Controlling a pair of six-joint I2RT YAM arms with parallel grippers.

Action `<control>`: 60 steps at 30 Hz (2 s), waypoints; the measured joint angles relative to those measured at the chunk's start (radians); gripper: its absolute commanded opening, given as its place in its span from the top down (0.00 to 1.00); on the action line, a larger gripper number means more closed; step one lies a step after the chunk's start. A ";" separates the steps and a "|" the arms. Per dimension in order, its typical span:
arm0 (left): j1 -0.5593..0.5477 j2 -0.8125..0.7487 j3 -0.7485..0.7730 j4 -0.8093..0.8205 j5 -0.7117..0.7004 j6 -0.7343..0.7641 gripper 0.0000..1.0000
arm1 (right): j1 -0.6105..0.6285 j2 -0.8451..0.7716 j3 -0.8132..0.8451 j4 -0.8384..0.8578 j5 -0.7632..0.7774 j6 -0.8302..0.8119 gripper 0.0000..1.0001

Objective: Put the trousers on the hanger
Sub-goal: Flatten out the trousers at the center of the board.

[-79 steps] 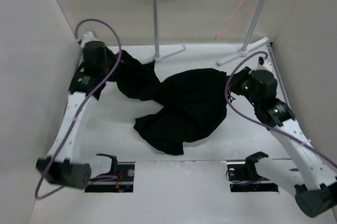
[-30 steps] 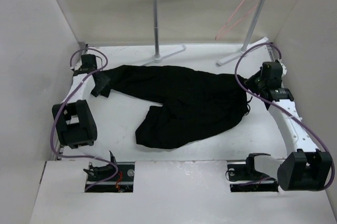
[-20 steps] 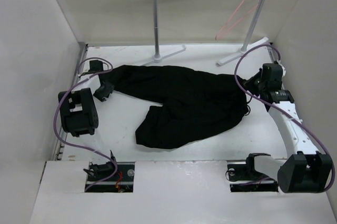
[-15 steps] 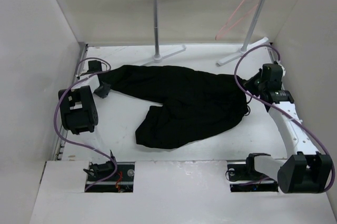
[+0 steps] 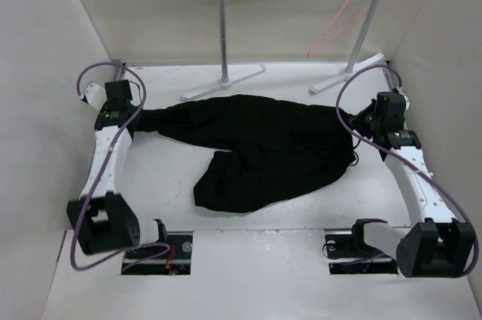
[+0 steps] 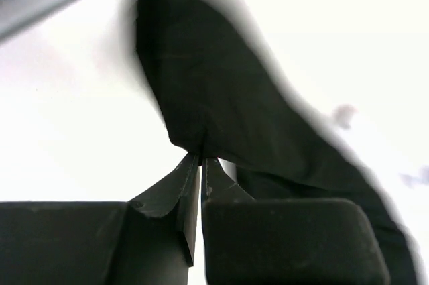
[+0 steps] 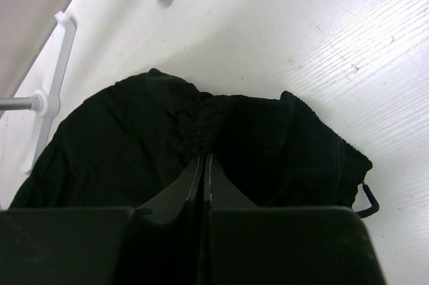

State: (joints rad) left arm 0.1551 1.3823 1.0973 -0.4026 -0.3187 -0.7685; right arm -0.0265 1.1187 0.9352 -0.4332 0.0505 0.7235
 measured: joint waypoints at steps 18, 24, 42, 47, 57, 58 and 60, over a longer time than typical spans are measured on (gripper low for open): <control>0.013 1.125 1.617 -0.266 0.024 0.039 0.52 | -0.047 0.439 0.344 0.061 0.019 0.003 0.97; 0.049 1.060 1.047 -0.269 0.027 0.040 0.49 | -0.068 0.631 0.467 0.066 0.026 0.005 0.89; -0.445 -0.163 -0.410 -0.148 0.238 -0.120 0.45 | -0.062 0.237 0.045 0.083 0.074 0.084 0.85; -0.483 -0.277 -0.509 -0.155 0.374 -0.178 0.40 | -0.119 0.201 -0.148 0.084 0.042 0.103 0.51; -0.593 -0.293 -0.603 -0.015 0.518 -0.306 0.60 | -0.119 0.331 -0.204 0.182 -0.039 0.084 0.56; -0.598 -0.293 -0.604 -0.001 0.522 -0.320 0.72 | -0.119 0.347 -0.204 0.190 -0.046 0.084 0.62; -0.604 -0.298 -0.603 0.028 0.525 -0.346 0.88 | -0.119 0.378 -0.201 0.205 -0.057 0.085 0.72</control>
State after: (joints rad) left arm -0.4492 1.0847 0.4938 -0.3744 0.2062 -1.1145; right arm -0.1455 1.4967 0.7341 -0.2279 -0.0067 0.8085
